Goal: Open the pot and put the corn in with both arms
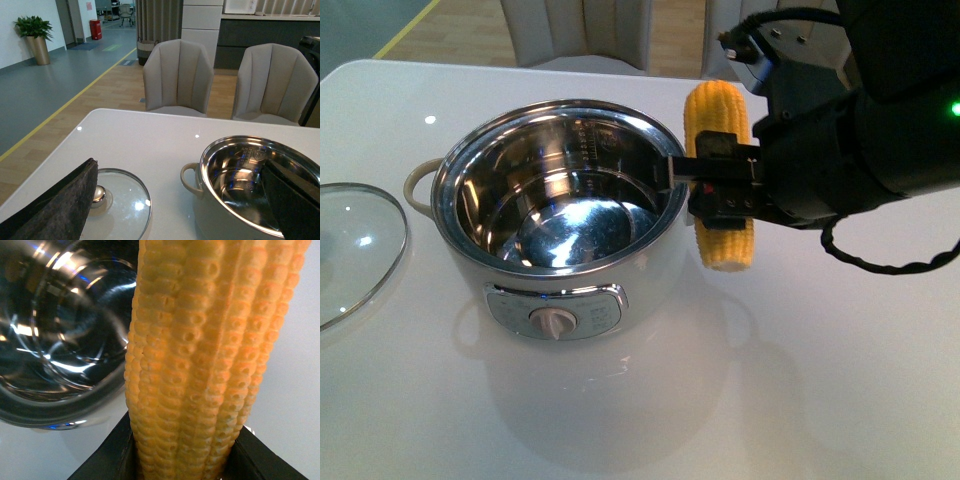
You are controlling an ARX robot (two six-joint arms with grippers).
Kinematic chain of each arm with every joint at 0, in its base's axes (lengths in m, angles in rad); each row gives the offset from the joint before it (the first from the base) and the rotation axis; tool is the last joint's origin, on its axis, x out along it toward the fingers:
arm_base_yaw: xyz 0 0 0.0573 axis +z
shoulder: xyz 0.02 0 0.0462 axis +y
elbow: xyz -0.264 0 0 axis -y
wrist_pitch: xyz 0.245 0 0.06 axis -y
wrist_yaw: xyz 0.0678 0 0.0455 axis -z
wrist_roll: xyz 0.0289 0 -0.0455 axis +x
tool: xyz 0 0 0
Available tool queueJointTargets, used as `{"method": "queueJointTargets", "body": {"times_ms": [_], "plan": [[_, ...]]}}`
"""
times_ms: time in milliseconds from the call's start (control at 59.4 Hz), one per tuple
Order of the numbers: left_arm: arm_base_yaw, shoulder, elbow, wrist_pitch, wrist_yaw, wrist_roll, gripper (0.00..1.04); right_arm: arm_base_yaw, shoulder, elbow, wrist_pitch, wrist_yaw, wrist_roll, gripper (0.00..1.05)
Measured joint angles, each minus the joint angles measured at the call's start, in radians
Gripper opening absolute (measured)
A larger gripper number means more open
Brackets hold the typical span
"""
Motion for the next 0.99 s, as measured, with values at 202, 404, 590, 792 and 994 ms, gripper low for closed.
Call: {"method": "queueJointTargets", "body": {"times_ms": [202,404,590,792,994], "plan": [[0.0,0.0,0.0,0.0,0.0,0.0,0.98,0.051,-0.009,0.035,-0.007,-0.034,0.041,0.37],[0.0,0.0,0.0,0.0,0.0,0.0,0.98,0.074,-0.009,0.074,-0.019,-0.06,0.078,0.37],[0.0,0.0,0.0,0.0,0.0,0.0,0.98,0.086,-0.007,0.125,-0.033,-0.083,0.108,0.37],[0.0,0.0,0.0,0.0,0.0,0.0,0.98,0.113,0.018,0.175,-0.044,-0.108,0.141,0.39],[0.0,0.0,0.0,0.0,0.0,0.0,0.98,0.138,0.042,0.205,-0.044,-0.132,0.186,0.39]]}}
